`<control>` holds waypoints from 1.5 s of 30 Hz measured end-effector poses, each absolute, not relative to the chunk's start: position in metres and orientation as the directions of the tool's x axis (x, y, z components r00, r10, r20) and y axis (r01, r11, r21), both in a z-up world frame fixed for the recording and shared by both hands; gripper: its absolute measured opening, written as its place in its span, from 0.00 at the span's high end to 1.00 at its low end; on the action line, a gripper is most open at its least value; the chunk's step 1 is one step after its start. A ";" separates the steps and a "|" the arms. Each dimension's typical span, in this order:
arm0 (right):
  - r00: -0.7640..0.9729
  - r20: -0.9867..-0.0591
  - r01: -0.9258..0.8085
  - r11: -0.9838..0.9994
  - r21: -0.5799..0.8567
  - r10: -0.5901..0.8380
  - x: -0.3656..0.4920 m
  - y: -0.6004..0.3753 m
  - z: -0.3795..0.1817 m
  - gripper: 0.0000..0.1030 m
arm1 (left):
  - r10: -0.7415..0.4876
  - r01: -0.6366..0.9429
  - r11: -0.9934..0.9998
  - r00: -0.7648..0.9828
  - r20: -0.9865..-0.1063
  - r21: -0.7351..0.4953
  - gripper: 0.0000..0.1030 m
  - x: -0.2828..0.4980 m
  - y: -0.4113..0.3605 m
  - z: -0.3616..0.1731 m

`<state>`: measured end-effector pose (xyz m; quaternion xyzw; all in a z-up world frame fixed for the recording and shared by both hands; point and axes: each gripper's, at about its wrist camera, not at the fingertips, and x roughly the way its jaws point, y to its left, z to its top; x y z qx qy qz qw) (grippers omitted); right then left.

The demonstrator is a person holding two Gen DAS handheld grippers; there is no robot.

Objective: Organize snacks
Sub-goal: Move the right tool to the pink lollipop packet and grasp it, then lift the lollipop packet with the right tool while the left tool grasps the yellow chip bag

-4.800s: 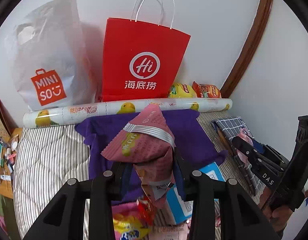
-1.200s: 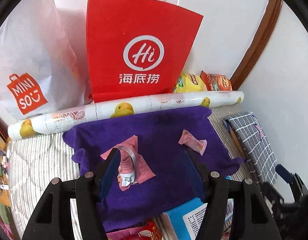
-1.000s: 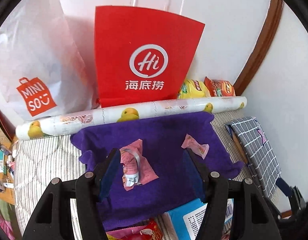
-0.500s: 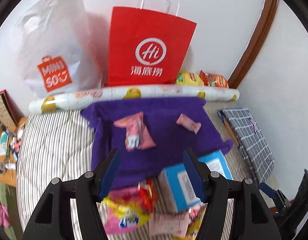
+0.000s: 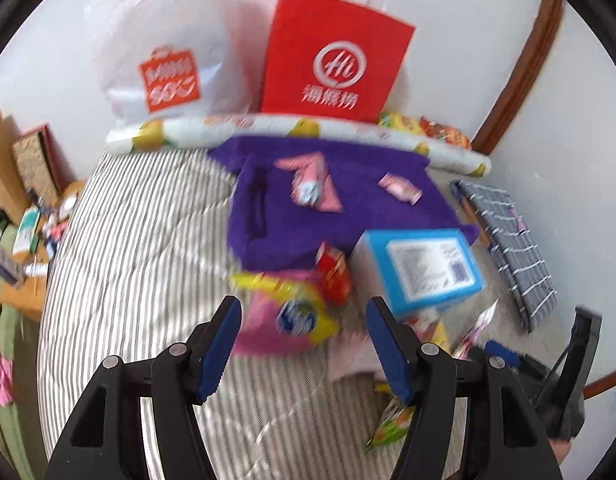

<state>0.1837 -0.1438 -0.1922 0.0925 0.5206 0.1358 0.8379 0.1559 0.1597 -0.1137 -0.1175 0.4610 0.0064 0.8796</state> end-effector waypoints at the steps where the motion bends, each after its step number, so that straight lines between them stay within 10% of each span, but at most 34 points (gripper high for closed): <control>1: 0.418 -0.844 -0.129 0.942 0.310 0.335 0.185 -0.144 -0.195 0.44 | -0.094 -0.130 0.971 0.566 -0.819 -0.201 0.39 0.152 0.163 -0.119; 8: 0.407 -0.839 -0.098 0.930 0.353 0.361 0.200 -0.135 -0.211 0.45 | -0.120 -0.173 0.952 0.549 -0.827 -0.253 0.39 0.134 0.175 -0.142; 11: 0.433 -0.843 -0.094 0.946 0.310 0.319 0.203 -0.133 -0.211 0.74 | -0.115 -0.177 0.953 0.543 -0.832 -0.247 0.39 0.132 0.173 -0.151; 15: 0.448 -0.836 -0.122 0.948 0.294 0.317 0.202 -0.144 -0.208 0.79 | -0.132 -0.167 0.951 0.546 -0.827 -0.262 0.39 0.133 0.168 -0.159; 40: 0.545 -0.816 -0.215 0.973 0.085 0.192 0.203 -0.149 -0.220 0.77 | 0.117 -0.111 0.992 0.537 -0.835 0.067 0.13 0.207 0.154 -0.181; 45: 0.546 -0.816 -0.215 0.973 0.085 0.192 0.203 -0.149 -0.220 0.77 | 0.119 -0.118 0.991 0.551 -0.826 0.064 0.22 0.198 0.153 -0.182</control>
